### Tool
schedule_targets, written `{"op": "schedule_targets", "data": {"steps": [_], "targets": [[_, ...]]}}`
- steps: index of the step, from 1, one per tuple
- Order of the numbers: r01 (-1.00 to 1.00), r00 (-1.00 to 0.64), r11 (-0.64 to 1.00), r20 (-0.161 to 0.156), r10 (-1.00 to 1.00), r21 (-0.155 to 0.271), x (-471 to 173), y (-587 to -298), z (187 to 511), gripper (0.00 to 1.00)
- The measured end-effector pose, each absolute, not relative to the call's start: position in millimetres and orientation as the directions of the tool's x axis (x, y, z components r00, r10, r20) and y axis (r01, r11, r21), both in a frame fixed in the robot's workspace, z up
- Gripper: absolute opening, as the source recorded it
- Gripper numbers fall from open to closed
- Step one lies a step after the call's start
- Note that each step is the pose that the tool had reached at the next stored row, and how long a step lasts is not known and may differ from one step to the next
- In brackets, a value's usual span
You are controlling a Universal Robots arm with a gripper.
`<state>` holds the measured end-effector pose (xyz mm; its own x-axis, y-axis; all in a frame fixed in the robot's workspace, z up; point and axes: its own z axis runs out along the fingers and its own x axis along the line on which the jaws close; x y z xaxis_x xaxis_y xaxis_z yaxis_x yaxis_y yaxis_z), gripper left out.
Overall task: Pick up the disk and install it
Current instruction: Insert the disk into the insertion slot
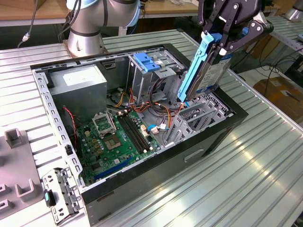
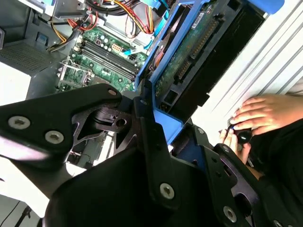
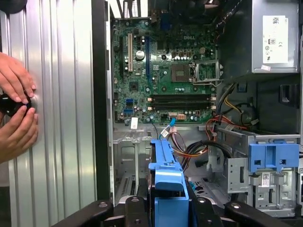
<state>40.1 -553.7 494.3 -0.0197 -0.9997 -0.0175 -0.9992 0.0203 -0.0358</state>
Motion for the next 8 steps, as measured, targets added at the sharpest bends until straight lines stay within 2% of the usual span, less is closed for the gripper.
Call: {"op": "schedule_targets", "data": {"steps": [8], "targets": [[-0.999, -0.020, 0.020, -0.018, -1.000, -0.036, 42.0, -561.2, 477.4, 0.36]]}}
